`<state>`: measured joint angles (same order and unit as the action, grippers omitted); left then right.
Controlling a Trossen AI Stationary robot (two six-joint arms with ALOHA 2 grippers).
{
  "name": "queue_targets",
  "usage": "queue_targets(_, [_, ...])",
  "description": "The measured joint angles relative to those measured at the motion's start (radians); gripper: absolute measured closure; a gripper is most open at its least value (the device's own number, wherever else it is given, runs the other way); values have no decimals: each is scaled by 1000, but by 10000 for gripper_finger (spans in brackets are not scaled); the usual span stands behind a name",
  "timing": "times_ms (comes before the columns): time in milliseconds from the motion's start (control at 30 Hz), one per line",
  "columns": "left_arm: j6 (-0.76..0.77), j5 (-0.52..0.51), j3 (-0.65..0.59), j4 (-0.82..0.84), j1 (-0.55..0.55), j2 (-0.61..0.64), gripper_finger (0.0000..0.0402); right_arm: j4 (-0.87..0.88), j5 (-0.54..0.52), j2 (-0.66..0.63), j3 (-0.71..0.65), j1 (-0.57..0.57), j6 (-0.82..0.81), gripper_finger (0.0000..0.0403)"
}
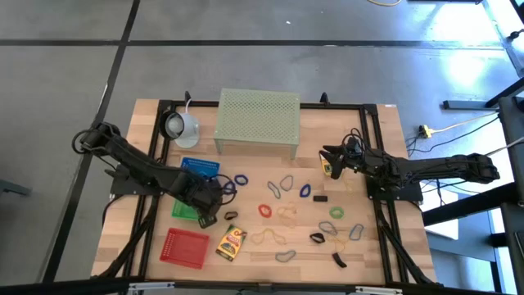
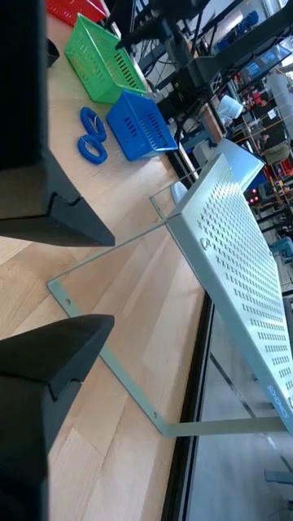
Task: Pick & Place Office Desk Supplies
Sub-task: Put the blue spring keychain into the green bin
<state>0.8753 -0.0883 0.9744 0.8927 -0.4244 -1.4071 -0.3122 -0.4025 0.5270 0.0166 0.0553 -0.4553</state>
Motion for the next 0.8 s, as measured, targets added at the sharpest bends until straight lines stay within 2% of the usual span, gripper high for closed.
queue_targets(100, [-64,-53,46,-16,22,0,281,0,0,0,0,0,0,256])
queue_targets(267, [-204,-246,55,-148,61,0,277,0,0,0,0,0,0,256])
queue_targets(367, [-271,-317,55,-234,95,-15,269,0,0,0,0,0,0,256])
queue_targets(467, [-318,-313,55,-293,135,-34,256,0,0,0,0,0,0,256])
queue_targets(567, [-351,-259,55,-310,170,-77,243,0,1,0,0,0,0,256])
queue_targets(800, [-454,-201,55,-319,226,-224,224,0,1,0,0,0,0,256])
